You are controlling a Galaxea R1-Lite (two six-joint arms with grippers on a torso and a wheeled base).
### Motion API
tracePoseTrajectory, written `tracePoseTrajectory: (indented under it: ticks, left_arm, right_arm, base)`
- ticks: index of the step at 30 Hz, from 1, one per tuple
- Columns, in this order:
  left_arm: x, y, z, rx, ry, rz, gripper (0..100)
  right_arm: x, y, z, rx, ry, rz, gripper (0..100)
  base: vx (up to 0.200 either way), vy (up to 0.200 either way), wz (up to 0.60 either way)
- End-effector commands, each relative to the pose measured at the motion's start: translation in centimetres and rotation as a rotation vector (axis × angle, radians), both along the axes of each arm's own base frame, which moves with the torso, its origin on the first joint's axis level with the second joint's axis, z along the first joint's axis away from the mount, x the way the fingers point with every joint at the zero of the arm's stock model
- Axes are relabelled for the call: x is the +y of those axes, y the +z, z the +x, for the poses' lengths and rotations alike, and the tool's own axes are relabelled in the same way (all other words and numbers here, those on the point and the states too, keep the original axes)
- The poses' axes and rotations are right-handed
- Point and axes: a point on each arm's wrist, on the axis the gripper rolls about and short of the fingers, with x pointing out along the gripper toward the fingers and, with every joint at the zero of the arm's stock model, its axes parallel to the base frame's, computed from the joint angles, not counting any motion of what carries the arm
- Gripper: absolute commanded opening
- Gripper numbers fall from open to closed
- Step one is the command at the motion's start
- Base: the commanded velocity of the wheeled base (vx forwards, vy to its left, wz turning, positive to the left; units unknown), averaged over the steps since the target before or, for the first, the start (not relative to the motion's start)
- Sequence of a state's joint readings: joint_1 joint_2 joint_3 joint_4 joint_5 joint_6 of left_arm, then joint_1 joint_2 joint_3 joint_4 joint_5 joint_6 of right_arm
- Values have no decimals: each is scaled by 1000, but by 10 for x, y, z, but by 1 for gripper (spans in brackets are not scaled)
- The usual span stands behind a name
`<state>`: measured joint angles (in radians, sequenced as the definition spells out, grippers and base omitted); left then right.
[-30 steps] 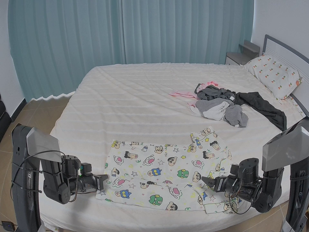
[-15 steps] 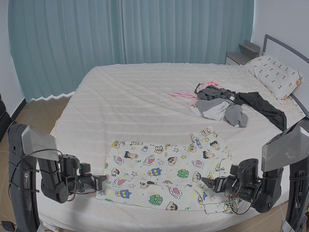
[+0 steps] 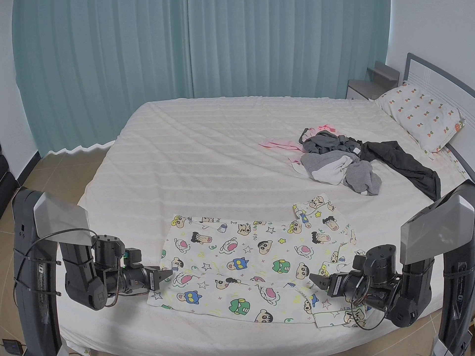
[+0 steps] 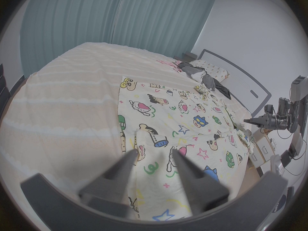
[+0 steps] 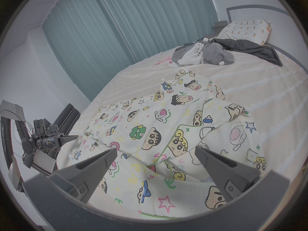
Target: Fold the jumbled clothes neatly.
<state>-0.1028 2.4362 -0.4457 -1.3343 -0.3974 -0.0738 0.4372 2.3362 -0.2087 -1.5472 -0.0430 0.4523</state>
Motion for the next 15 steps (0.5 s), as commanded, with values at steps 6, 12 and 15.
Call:
tracePoseTrajectory:
  ticks: [6, 12, 15]
  left_arm:
    - [-3, -1, 2, -4, -9, -3, 100]
    - [-15, 0, 0, -3, -44, -8, 100]
    - [-20, 0, 1, -11, -58, -8, 100]
  right_arm:
    - [0, 0, 0, 1, 1, 0, 100]
    - [1, -1, 0, 3, 3, -1, 100]
    - [1, 0, -1, 3, 3, -1, 100]
  base:
    - [0, 0, 0]
    - [0, 0, 0]
    - [0, 0, 0]
